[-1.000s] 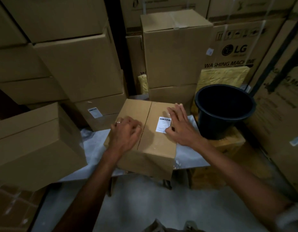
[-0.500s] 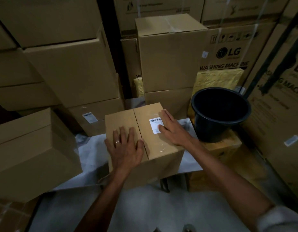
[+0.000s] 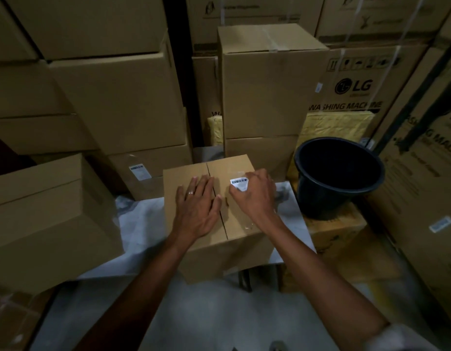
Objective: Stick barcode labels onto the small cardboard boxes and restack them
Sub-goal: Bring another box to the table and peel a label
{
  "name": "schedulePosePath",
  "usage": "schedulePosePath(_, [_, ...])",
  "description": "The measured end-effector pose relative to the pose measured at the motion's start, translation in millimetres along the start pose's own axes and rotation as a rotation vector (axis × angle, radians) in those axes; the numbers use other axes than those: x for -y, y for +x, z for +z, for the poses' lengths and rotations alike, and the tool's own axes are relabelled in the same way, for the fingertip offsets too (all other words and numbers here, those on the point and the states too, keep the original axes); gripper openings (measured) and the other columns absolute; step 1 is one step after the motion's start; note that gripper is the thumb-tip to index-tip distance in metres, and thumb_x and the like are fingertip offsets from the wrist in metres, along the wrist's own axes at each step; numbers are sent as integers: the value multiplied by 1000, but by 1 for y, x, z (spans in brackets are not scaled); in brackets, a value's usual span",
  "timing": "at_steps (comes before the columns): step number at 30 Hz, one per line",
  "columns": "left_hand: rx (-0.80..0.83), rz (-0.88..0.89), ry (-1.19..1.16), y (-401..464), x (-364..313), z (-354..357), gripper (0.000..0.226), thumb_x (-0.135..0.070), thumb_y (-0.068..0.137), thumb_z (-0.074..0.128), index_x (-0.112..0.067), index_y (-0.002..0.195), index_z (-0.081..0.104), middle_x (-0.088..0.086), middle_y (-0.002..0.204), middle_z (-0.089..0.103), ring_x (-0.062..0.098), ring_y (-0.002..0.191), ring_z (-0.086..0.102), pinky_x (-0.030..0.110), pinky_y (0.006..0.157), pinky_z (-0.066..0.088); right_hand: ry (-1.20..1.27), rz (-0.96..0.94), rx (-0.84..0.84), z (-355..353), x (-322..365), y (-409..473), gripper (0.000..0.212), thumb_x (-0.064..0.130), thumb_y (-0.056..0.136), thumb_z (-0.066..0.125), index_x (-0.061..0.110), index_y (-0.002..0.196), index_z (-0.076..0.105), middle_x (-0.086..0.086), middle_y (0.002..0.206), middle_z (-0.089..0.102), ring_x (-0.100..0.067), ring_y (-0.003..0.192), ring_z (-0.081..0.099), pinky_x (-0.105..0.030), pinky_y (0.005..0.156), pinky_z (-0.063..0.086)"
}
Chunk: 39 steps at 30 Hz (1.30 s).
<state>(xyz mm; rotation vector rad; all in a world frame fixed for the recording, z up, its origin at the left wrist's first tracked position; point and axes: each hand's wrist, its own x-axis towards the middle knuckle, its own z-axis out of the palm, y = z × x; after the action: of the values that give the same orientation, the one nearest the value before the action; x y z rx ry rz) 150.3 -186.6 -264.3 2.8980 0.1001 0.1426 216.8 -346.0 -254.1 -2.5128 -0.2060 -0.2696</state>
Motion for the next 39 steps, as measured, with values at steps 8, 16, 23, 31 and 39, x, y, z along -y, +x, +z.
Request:
schedulePosePath(8, [-20,-2,-4,1,2,5,82,-65,92,-3,-26,162,14,-1,171,12,21,158,4,55,126,4,-66,146,138,-15,13,13,56,50,83,78,10,120,65,-12,122,61,-30,115,58,-36,77,46])
schedulePosePath(16, [-28,12,14,4,4,7,82,-67,92,-4,-28,161,19,0,171,14,23,158,8,56,125,9,-140,178,172,-28,29,22,55,49,78,81,10,114,64,-11,114,69,-30,106,66,-32,73,42])
schedulePosePath(23, [-41,20,0,4,5,7,79,-66,93,0,-28,159,22,1,170,17,23,157,10,56,125,10,-158,146,124,-25,30,15,54,54,78,73,9,107,66,-12,106,69,-31,100,65,-30,69,36])
schedulePosePath(31, [-57,26,13,5,7,8,78,-65,93,2,-28,159,24,1,169,19,24,157,13,55,125,10,68,191,45,-18,1,4,71,54,73,78,17,130,59,-10,124,54,-28,109,59,-27,76,36])
schedulePosePath(39, [-74,26,-3,3,6,7,80,-64,92,2,-27,159,26,1,169,21,24,156,14,54,125,10,472,375,35,-21,-32,3,62,41,65,95,11,113,70,-2,95,74,-12,77,72,-12,51,44])
